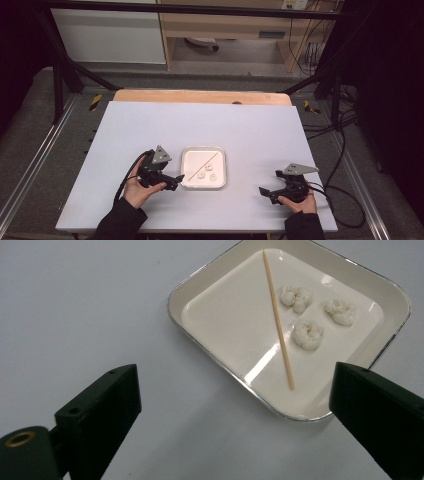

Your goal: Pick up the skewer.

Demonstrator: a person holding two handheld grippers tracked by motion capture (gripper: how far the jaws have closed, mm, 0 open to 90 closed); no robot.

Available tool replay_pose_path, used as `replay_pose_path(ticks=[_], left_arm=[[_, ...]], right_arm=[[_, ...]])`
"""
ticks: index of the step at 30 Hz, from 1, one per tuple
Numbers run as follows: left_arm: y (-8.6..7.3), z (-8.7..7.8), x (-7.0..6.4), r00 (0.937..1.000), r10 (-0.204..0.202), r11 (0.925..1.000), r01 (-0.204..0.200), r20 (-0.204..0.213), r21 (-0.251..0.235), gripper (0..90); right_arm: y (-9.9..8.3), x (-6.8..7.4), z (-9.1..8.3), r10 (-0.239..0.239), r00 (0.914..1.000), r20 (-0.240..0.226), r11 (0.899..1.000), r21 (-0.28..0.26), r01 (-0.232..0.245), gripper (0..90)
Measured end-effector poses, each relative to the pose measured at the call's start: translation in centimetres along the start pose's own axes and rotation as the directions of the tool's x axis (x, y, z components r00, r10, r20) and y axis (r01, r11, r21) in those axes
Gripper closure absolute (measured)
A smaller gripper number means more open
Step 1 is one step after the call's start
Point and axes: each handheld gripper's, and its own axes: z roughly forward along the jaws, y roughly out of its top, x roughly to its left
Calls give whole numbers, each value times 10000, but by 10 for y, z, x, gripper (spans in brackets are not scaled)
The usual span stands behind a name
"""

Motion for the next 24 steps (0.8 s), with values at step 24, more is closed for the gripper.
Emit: replay_pose_path(ticks=[24], left_arm=[[27, 44, -24, 9998, 122, 9967, -137, 186, 801, 342]], right_arm=[[0, 0, 0, 1, 10000, -27, 10000, -3, -1, 7]])
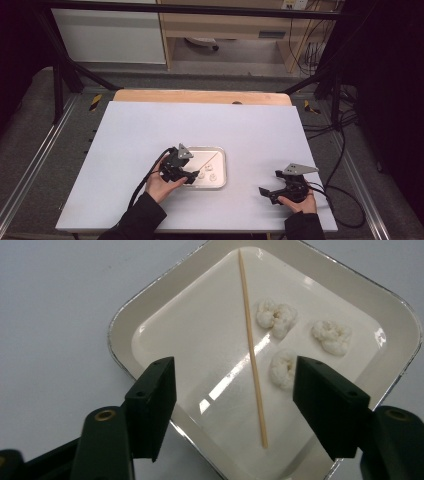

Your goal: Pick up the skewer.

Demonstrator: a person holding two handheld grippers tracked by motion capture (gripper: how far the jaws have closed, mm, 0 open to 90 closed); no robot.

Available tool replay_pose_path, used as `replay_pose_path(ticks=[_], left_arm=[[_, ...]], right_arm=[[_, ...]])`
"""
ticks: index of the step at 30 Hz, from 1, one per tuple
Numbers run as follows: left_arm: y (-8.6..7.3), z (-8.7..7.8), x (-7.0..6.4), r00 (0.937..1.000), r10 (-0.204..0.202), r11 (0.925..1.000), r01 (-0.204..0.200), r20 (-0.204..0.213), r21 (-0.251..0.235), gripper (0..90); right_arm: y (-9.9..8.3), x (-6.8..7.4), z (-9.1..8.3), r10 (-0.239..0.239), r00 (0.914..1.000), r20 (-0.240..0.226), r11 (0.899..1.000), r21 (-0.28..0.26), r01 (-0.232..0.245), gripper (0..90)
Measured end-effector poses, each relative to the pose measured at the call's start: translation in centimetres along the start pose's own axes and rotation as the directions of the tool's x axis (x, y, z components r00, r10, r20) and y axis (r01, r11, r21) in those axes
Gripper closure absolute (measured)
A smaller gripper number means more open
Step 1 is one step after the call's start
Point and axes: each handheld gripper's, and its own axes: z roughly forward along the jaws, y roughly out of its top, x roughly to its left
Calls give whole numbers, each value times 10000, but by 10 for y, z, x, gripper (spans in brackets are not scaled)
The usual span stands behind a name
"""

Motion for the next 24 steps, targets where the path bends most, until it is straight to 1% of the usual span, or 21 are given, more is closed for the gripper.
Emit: replay_pose_path(ticks=[4, 8, 10, 16, 19, 24], left_arm=[[-1, 7, -4, 9998, 67, 9995, -72, 164, 294, 433], [-2, 11, -6, 9998, 73, 9993, -80, 208, 370, 536], [-2, 13, -6, 9996, -17, 9994, 8, 276, 347, 578], [-3, 15, -8, 9996, 43, 9993, -53, 275, 365, 692], [-4, 17, -9, 9995, -12, 9995, 3, 300, 316, 746], [-6, 18, -10, 9995, -66, 9996, 58, 302, 271, 806]], right_arm=[[0, 0, 0, -19, 10000, 6, 10000, 8, 19, 8], [0, 0, 0, -3, 10000, 1, 10000, 11, 3, 7], [0, 0, 0, 1, 10000, -2, 10000, 2, -1, 7], [0, 0, 0, 3, 10000, -10, 10000, 11, -3, 8], [0, 0, 0, -3, 10000, -8, 10000, -4, 3, 8], [0, 0, 0, -2, 10000, -11, 10000, -3, 2, 7]])
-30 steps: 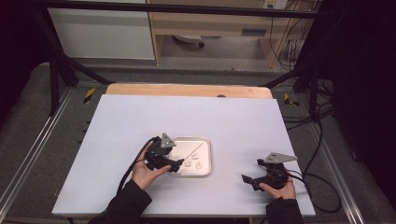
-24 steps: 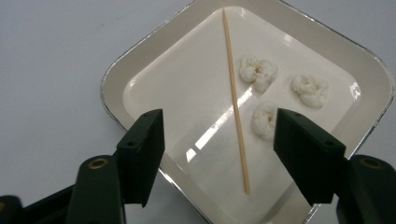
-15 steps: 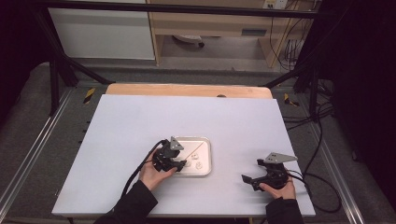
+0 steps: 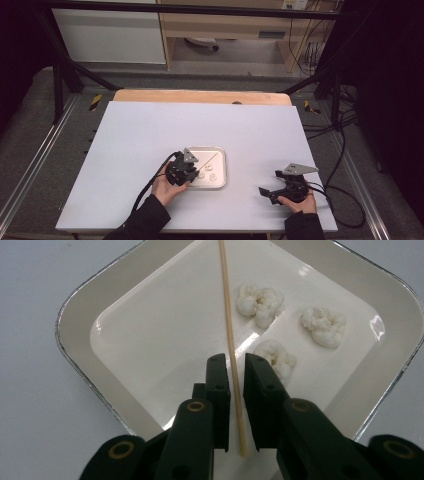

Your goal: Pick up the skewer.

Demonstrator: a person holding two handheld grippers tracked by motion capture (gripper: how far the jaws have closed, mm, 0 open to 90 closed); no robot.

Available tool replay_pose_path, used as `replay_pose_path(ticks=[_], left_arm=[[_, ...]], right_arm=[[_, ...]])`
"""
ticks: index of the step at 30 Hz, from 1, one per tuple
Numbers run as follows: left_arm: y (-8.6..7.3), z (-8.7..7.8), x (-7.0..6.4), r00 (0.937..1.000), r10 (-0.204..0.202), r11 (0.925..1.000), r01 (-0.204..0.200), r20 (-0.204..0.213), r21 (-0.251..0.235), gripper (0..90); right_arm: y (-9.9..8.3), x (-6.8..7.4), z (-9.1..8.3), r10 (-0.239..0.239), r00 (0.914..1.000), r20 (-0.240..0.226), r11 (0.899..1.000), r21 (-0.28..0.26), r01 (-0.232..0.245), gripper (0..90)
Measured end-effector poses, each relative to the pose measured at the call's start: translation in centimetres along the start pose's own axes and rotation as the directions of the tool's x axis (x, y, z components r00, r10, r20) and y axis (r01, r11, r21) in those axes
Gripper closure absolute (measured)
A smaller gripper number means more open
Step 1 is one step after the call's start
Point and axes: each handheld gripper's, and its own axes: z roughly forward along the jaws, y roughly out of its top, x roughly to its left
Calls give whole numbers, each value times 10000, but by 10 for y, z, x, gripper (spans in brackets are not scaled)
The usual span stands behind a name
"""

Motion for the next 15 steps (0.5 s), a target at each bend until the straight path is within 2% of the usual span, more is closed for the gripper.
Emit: replay_pose_path(ticks=[7, 15], left_arm=[[-1, 1, -3, 9998, -184, 9997, 182, -120, -153, 871], [-5, 1, -4, 9984, -519, 9979, 511, -206, -396, 882]], right_arm=[[0, 0, 0, 19, 10000, -19, 10000, 4, -19, 7], [0, 0, 1, 40, 10000, -25, 10000, 1, -40, 8]])
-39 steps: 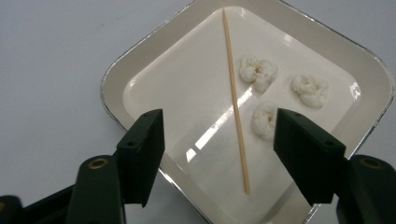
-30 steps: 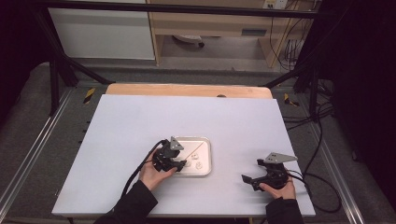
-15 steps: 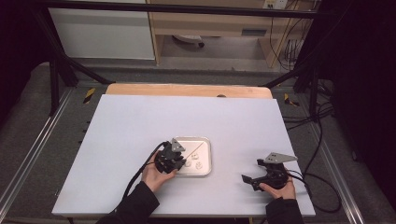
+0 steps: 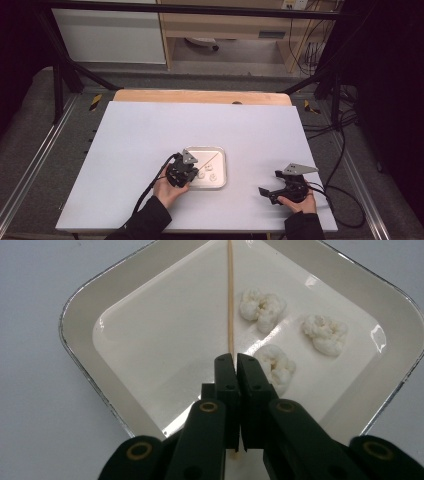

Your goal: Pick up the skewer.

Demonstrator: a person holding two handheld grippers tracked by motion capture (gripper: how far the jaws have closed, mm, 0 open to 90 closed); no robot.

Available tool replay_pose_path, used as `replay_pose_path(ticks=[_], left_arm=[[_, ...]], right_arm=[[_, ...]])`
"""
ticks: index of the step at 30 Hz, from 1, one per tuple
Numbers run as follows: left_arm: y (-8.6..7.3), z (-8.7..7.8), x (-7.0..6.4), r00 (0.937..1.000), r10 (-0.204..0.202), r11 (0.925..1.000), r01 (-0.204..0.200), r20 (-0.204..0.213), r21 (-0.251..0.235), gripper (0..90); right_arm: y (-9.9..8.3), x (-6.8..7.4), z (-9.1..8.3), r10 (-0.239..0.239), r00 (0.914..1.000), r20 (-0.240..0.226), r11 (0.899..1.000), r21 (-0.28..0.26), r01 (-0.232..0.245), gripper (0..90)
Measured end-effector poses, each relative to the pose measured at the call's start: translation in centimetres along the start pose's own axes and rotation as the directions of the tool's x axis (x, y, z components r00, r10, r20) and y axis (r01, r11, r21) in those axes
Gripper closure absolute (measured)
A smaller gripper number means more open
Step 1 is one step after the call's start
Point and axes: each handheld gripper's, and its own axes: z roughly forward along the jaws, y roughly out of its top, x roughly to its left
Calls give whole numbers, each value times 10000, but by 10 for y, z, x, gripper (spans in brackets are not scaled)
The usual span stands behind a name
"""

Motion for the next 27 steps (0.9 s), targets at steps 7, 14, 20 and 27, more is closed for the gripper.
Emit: replay_pose_path(ticks=[7, 14, 20, 27], left_arm=[[-2, -3, 2, 9997, -151, 9995, 155, 168, -282, 884], [-2, -12, 3, 9998, -116, 9972, 129, 184, -740, 885], [-4, -21, 6, 9995, -200, 9939, 227, 253, -1079, 885], [-6, -31, 9, 9989, -154, 9920, 208, 436, -1247, 885]], right_arm=[[0, 0, 0, -8, 10000, 0, 10000, 4, 8, 8], [0, 0, 0, 1, 10000, -15, 10000, 6, -1, 8], [0, 0, 0, -47, 10000, -2, 10000, -8, 47, 7], [1, 1, -1, -86, 10000, 38, 10000, -6, 86, 7]])
